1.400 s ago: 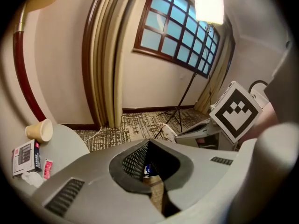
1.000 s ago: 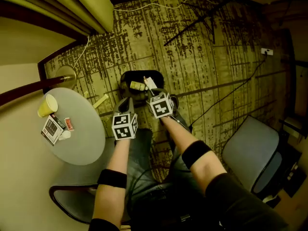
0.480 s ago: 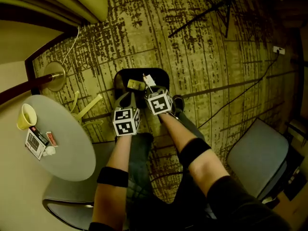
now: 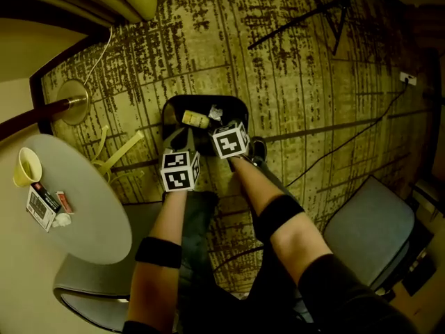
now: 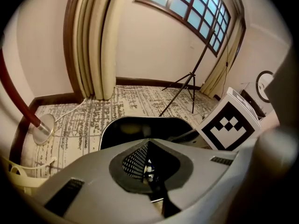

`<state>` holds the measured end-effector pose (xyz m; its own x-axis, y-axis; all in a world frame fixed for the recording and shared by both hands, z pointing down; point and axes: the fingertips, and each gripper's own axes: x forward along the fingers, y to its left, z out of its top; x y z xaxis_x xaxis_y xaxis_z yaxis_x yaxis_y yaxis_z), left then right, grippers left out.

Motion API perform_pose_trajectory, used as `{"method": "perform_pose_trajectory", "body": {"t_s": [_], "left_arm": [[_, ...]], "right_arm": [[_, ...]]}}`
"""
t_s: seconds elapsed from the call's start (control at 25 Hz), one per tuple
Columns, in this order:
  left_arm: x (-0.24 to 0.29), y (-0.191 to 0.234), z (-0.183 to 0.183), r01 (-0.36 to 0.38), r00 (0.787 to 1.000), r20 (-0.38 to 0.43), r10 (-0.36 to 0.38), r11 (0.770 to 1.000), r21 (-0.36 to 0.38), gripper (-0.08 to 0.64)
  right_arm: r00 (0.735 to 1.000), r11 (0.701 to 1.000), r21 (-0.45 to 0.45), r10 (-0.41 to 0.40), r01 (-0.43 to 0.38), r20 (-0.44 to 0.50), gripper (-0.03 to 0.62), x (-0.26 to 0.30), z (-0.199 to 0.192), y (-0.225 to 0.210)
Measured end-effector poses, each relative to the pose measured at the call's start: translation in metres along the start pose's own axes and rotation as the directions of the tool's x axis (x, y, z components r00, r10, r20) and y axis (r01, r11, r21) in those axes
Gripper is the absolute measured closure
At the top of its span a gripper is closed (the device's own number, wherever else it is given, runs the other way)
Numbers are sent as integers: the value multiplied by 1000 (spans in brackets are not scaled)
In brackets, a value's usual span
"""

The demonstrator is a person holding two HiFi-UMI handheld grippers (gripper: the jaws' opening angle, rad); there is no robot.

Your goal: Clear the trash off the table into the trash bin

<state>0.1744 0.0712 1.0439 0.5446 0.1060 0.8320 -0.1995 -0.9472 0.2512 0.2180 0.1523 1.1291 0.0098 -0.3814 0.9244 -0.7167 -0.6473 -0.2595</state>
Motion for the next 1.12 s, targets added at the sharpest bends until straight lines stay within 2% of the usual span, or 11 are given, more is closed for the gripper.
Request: {"method": "perform_pose_trajectory", "body": {"t_s": [0.32, 0.36, 0.52, 0.68, 0.88, 1.0, 1.12], "left_arm": [[-42, -14, 24, 6, 1000, 19, -5, 1000, -17, 560], [-52, -17, 29, 6, 1000, 24, -5, 1000, -19, 560], [-101, -27, 52, 5, 999, 47, -4, 1000, -22, 560], [-165, -47, 77, 6, 997, 70, -5, 1000, -12, 560], [-269, -67, 130, -18, 989, 145, 22, 999, -27, 560], [-336, -74, 160, -36, 976, 215, 44, 999, -38, 560], [-396, -72, 171, -61, 957, 281, 73, 997, -52, 560]], "right_arm": [[1000, 999, -33, 4, -3, 14, 467, -58, 15, 5], [1000, 999, -34, 4, -4, 22, 507, -69, 19, 9], [999, 998, -62, 15, -12, 44, 585, -124, 37, 34], [996, 996, -94, 18, -10, 83, 591, -195, 60, 62], [983, 991, -131, 53, -31, 175, 591, -308, 106, 107], [968, 979, -199, 80, -32, 237, 591, -367, 129, 135], [956, 965, -261, 100, -26, 275, 591, -404, 135, 162]]}}
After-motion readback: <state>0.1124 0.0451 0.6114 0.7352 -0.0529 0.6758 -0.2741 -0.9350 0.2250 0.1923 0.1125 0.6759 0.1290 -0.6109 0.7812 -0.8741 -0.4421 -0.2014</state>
